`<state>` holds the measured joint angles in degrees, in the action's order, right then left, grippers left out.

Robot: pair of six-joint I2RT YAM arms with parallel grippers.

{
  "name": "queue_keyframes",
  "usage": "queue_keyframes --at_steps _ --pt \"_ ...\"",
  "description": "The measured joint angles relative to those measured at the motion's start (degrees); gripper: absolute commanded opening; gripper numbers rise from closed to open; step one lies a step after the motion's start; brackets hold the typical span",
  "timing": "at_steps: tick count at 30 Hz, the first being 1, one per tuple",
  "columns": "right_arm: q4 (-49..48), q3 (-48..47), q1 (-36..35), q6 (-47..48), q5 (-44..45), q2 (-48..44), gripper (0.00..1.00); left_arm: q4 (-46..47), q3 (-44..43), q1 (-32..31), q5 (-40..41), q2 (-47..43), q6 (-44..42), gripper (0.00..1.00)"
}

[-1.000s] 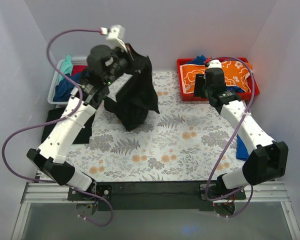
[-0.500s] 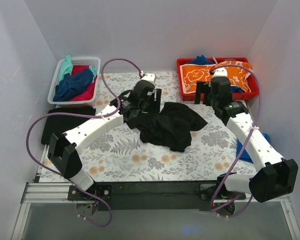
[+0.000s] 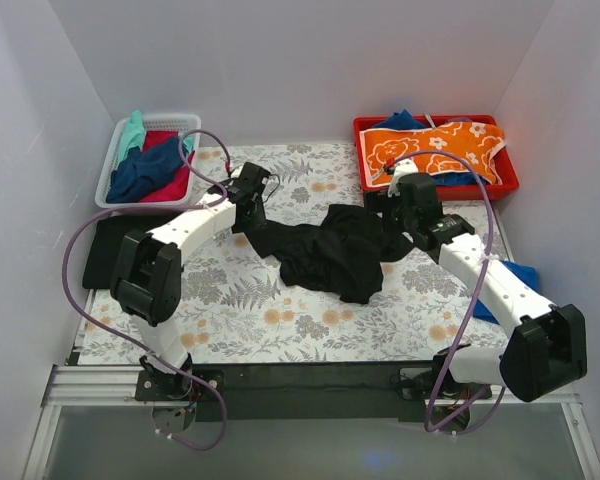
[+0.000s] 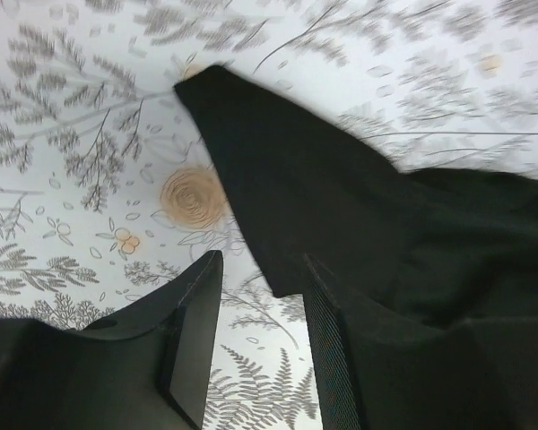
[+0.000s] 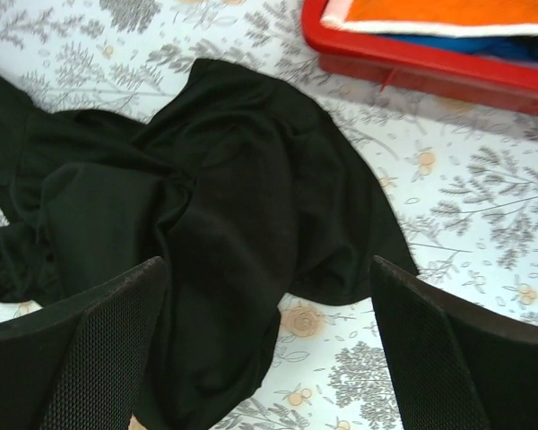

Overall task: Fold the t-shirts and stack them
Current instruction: Flatten the tshirt out

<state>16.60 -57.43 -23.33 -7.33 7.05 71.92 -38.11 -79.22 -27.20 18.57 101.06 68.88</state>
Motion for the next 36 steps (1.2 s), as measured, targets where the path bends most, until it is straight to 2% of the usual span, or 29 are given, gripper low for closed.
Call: queue_keyframes --at_steps 6,11,23,36 --pt "0.6 0.0 -3.7 -1.7 -1.2 2.4 0.98 -0.2 4.7 5.1 -1.3 2.7 1.9 0.39" --pt "0.6 0.0 -6.0 -2.8 -1.4 3.1 0.98 2.6 4.0 8.6 -1.5 4.1 1.3 0.39" --pt "2.2 0.0 -10.4 -3.9 1.2 5.4 0.98 9.2 -0.8 11.8 -5.2 13.8 -1.2 0.39" --pt "3.3 -0.3 -11.7 -4.4 4.0 7.7 0.98 13.9 -3.4 13.3 -9.0 16.5 -2.7 0.41"
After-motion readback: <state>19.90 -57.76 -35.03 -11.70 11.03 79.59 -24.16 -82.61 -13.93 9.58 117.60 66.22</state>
